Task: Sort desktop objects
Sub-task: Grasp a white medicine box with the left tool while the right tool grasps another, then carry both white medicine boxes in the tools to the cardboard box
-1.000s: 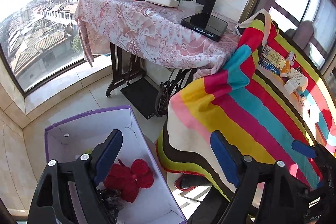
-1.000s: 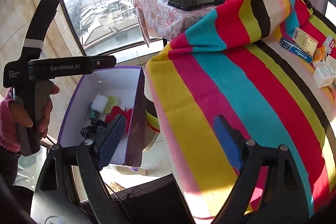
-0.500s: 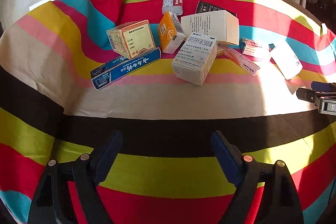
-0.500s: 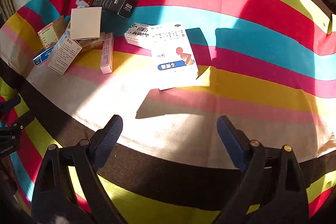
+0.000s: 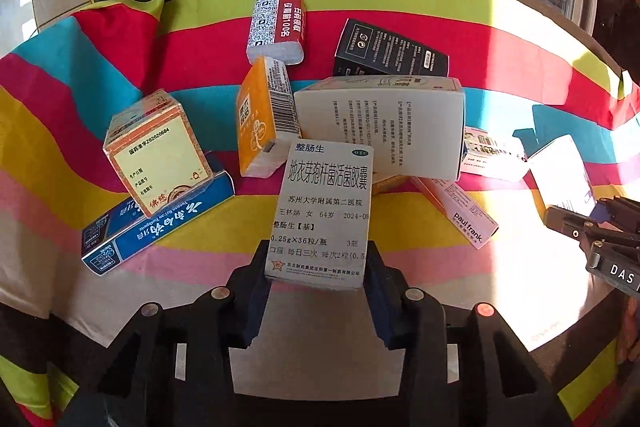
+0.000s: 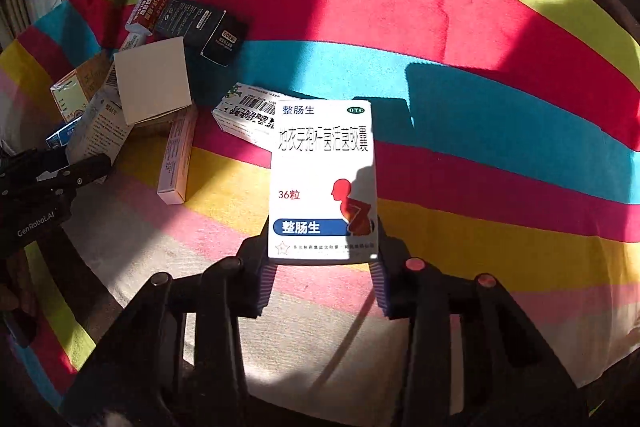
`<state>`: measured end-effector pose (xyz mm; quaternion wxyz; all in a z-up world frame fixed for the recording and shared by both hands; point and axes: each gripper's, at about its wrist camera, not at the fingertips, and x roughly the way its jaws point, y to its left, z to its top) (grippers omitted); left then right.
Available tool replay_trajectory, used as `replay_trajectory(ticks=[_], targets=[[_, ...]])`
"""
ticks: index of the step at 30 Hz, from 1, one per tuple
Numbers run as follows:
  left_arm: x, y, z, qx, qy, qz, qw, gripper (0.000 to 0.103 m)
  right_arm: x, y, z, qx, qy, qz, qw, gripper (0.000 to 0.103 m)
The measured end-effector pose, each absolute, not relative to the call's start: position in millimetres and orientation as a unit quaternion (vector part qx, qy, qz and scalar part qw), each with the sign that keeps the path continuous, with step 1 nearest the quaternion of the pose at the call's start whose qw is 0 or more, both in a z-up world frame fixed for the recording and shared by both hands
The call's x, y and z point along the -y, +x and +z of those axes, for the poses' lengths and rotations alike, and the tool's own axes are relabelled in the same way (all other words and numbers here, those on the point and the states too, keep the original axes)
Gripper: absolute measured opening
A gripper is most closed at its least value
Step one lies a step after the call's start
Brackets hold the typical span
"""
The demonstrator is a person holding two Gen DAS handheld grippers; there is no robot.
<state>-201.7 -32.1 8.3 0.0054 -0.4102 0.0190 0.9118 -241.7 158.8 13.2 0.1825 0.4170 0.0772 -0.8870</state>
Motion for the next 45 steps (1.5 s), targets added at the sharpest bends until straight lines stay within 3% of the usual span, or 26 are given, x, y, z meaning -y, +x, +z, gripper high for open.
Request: replay_trajectory(ticks=[9,23,35,45], targets=[[32,-90,14,0.016,-0.407,0.913,-0.008,0.041,-153,-213,23,-0.079,0.423,-0.884,0.185,0.044],[53,67,15,0.081,-0.415,0.906,-0.029,0.041,-151,-4,28,-0.127,0.4,-0.854,0.308,0.044],[78,163,16,0.114,-0.406,0.905,-0.05,0.041,-132,67,21,-0.158,0.386,-0.842,0.343,0.044],[117,199,22,0.155,-0.403,0.896,-0.102,0.041,-84,109,21,-0.205,0.366,-0.812,0.405,0.044]])
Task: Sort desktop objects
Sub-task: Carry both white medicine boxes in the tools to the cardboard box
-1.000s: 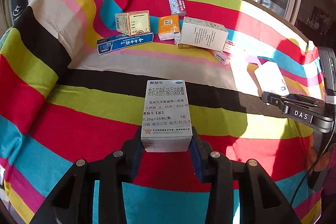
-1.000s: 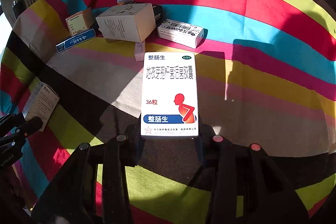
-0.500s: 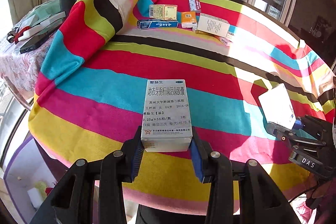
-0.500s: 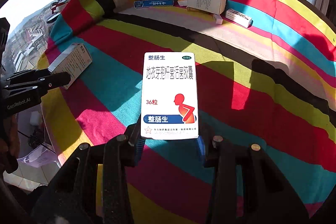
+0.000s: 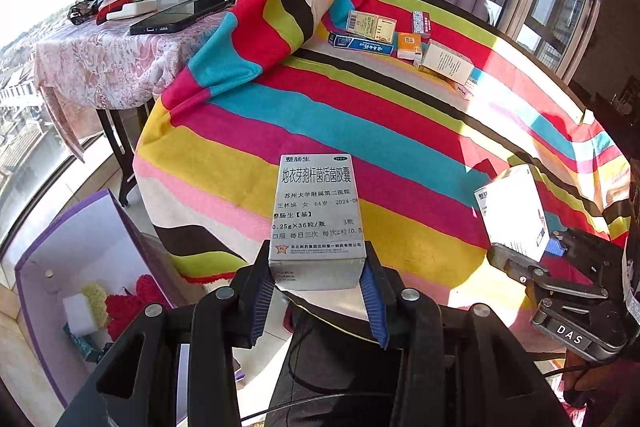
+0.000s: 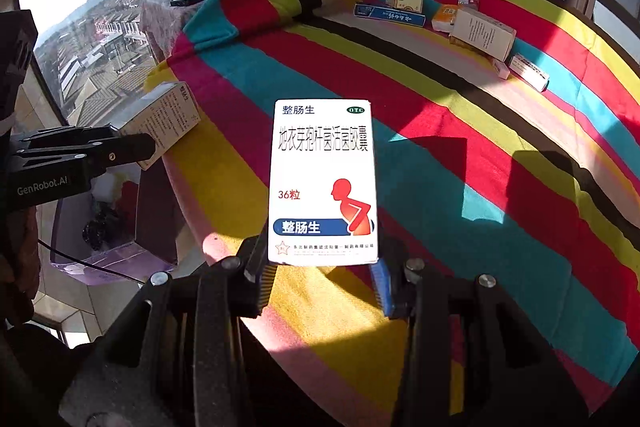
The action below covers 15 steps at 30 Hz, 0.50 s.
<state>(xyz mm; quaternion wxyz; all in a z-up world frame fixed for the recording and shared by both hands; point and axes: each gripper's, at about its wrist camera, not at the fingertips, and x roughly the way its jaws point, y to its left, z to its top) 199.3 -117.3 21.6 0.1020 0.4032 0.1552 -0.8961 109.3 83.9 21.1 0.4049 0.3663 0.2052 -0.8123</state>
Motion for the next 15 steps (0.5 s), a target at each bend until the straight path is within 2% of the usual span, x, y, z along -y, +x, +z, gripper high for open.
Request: replay_trajectory(ticks=[15], targets=[[212,256,10,-0.221,0.389,-0.864,0.231,0.041,23,185,17,-0.312,0.309,-0.723,0.533,0.044]])
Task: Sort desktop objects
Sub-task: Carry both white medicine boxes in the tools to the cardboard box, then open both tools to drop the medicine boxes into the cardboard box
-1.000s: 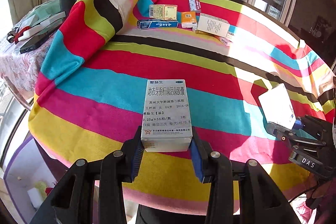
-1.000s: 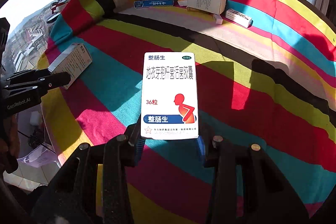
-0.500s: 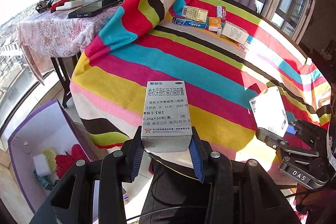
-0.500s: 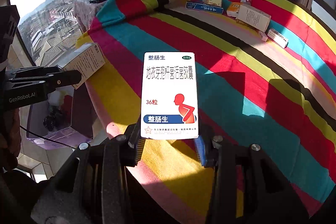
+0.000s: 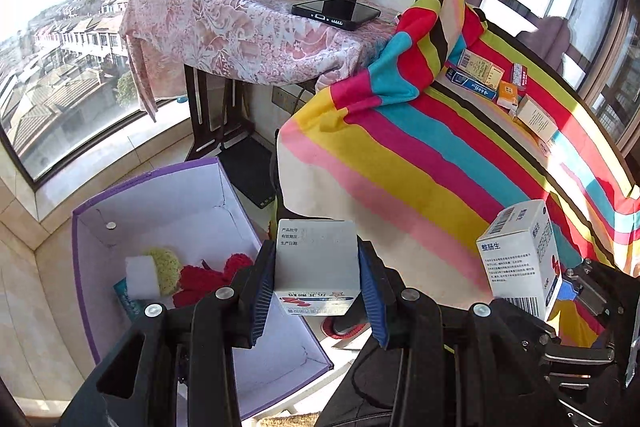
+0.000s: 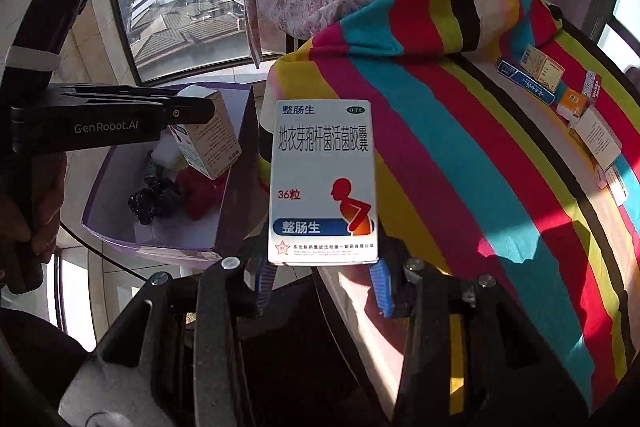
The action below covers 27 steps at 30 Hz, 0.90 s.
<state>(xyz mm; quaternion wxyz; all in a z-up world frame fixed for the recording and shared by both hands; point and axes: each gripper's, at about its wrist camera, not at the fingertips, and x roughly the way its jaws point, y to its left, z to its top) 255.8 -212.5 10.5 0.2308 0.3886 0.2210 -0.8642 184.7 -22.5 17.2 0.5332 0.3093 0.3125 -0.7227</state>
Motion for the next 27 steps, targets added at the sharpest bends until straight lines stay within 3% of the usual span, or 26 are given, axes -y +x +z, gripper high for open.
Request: replay_trajectory(ticks=[23,24,25,26,27], targets=[[334,335,-14,-0.281,0.363,-0.802,0.381,0.042,164,275,-38,-0.377,0.329,-0.593,0.631,0.045],[337,336,-18,-0.286,0.369,-0.798,0.382,0.042,168,275,-42,-0.375,0.334,-0.591,0.631,0.049],[340,336,-22,-0.29,0.376,-0.791,0.385,0.047,170,273,-45,-0.373,0.34,-0.591,0.629,0.061],[343,336,-27,-0.298,0.381,-0.784,0.39,0.051,171,272,-49,-0.369,0.345,-0.593,0.627,0.067],[345,338,-31,-0.308,0.382,-0.776,0.396,0.063,170,270,-52,-0.364,0.349,-0.595,0.626,0.073]])
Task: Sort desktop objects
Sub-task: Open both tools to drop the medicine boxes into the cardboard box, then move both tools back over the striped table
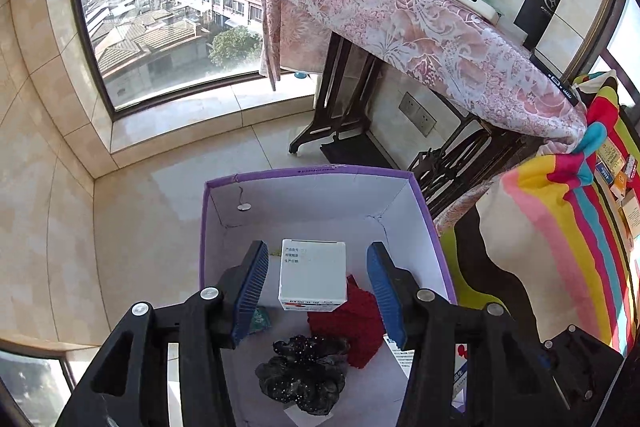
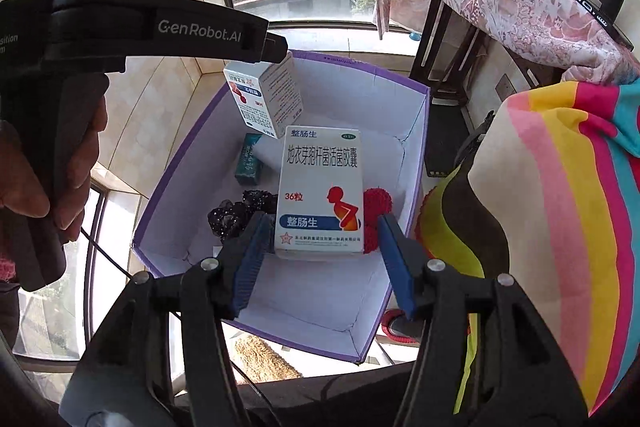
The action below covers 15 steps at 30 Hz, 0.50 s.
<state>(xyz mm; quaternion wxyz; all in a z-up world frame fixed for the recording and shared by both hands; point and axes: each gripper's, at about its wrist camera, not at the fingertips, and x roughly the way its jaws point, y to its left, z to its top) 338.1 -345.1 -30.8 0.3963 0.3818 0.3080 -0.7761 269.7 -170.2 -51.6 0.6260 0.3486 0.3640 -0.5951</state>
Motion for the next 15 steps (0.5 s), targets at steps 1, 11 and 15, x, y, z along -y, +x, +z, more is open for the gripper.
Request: replay_trajectory(ticks=[1,11,15], targets=[[347,340,-34,-0.316,0.381,-0.77,0.402,0.074,169,267,-54,-0.359,0.354,-0.595,0.626,0.073],[334,326,-39,-0.312,0.386,-0.768,0.404,0.079,150,240,-56,-0.335,0.377,-0.63,0.59,0.075],[323,308,-37,-0.302,0.393,-0.778,0.386,0.079,138,223,-43,-0.327,0.365,-0.663,0.566,0.078]])
